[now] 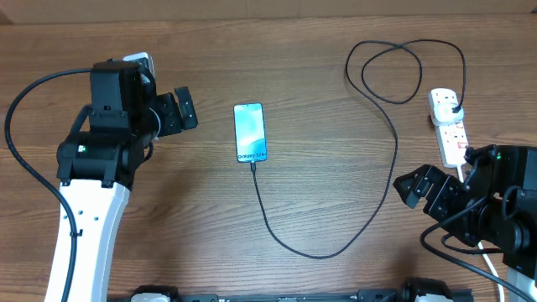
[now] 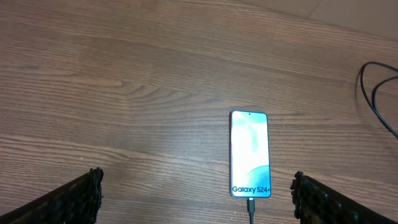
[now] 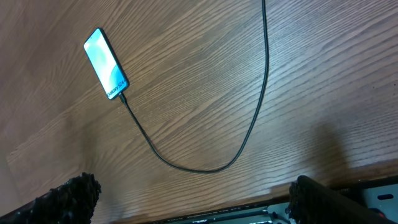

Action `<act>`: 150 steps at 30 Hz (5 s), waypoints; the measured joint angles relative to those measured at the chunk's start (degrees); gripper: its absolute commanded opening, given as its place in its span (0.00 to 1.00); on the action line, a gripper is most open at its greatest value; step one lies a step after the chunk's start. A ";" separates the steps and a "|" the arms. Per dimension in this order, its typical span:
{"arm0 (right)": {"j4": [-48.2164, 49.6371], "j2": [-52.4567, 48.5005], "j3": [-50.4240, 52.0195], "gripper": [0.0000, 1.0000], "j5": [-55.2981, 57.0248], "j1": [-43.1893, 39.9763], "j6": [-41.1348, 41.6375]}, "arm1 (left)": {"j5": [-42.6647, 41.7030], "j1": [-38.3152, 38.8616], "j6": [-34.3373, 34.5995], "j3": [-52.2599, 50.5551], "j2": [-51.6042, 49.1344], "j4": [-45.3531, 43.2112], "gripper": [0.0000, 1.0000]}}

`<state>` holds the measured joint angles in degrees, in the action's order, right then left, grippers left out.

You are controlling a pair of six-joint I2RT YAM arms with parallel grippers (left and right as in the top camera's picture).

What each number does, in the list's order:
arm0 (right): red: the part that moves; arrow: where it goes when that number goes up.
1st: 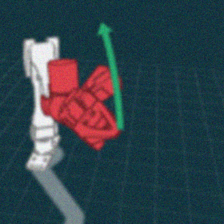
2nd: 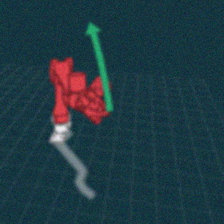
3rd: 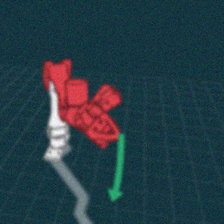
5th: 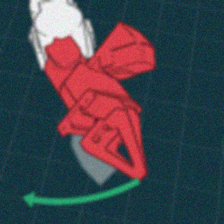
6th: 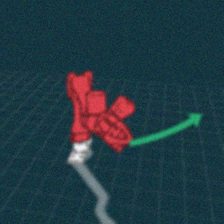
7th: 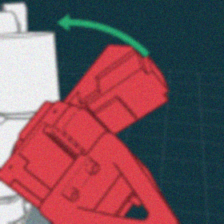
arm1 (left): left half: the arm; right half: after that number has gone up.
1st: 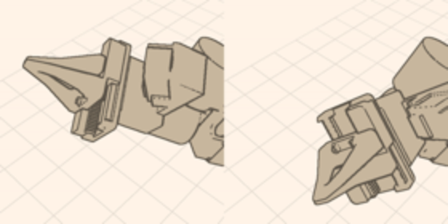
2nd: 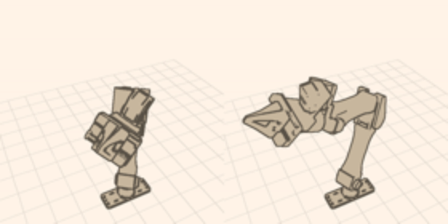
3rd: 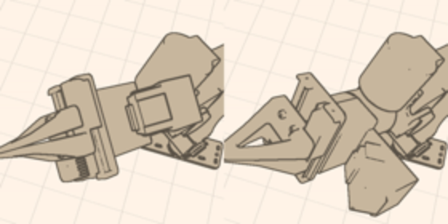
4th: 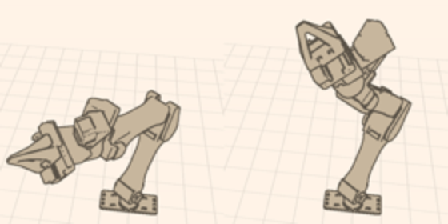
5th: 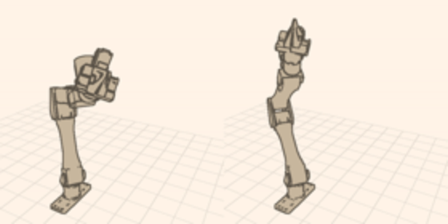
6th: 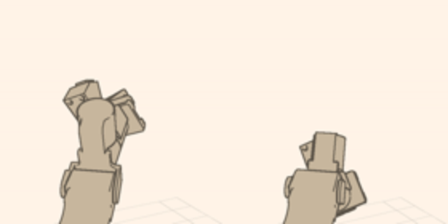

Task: Plug charger to phone and switch on socket

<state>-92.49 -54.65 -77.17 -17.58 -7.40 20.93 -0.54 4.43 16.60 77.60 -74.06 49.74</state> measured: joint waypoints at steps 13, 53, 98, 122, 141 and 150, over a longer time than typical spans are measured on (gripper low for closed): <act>2.27 0.00 0.00 1.00 0.26 0.00 0.00 | 0.00 0.00 0.00 0.00 0.00 0.00 1.00; 4.98 11.69 0.00 1.00 -0.24 0.00 -2.95 | -0.02 0.00 0.00 -0.02 0.00 0.00 1.00; 47.17 41.81 36.96 1.00 2.43 9.92 -5.99 | -0.02 0.00 0.00 -0.02 0.00 0.00 0.99; 87.12 53.81 68.54 1.00 14.47 11.96 -9.18 | 0.00 0.00 0.00 0.00 0.00 0.00 1.00; 95.47 53.90 76.11 1.00 17.88 11.96 -14.86 | 0.00 0.00 0.00 0.00 0.00 0.00 1.00; 87.71 53.92 76.11 1.00 18.60 11.96 -14.47 | 0.00 0.00 0.00 -0.02 0.00 0.00 1.00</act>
<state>-4.78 -0.73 -1.06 1.02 4.56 6.46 -0.54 4.43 16.60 77.58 -74.06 49.74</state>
